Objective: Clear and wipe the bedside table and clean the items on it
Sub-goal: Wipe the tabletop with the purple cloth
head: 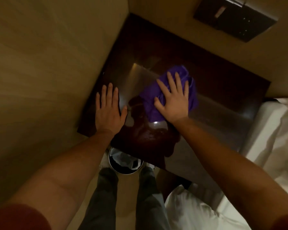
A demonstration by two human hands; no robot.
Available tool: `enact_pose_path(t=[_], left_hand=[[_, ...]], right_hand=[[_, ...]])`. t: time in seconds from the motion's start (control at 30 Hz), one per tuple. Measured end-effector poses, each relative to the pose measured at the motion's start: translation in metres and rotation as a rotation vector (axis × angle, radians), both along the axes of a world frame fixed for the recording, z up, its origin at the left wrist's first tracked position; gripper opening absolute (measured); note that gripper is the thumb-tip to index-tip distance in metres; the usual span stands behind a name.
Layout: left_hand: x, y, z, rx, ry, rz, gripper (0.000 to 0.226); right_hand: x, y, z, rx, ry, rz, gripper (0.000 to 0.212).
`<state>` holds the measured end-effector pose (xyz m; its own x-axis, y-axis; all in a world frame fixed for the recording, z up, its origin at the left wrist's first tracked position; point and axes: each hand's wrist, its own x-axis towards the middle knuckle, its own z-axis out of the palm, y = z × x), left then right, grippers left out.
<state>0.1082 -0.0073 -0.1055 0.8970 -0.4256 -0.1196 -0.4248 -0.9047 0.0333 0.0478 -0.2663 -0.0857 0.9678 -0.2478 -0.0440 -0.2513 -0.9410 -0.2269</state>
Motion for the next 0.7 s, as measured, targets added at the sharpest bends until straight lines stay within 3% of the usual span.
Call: enact_pose_path(t=[0.13, 0.3, 0.4, 0.53, 0.7], left_hand=[[0.003, 0.002, 0.001, 0.007, 0.005, 0.008, 0.073], [0.000, -0.002, 0.004, -0.013, 0.003, -0.009, 0.072], [0.000, -0.001, 0.004, -0.001, 0.016, -0.005, 0.074], [0.003, 0.002, 0.002, 0.000, 0.027, -0.015, 0.075], [0.004, 0.006, 0.005, -0.140, 0.039, 0.001, 0.085]], right_hand=[[-0.055, -0.024, 0.000, -0.012, 0.064, -0.329, 0.087], [0.005, -0.050, 0.005, 0.026, 0.076, -0.607, 0.089], [0.070, -0.038, 0.004, 0.024, 0.059, -0.590, 0.087], [0.142, 0.002, 0.000, 0.005, 0.073, -0.376, 0.084], [0.144, 0.043, -0.002, -0.002, 0.052, -0.134, 0.074]])
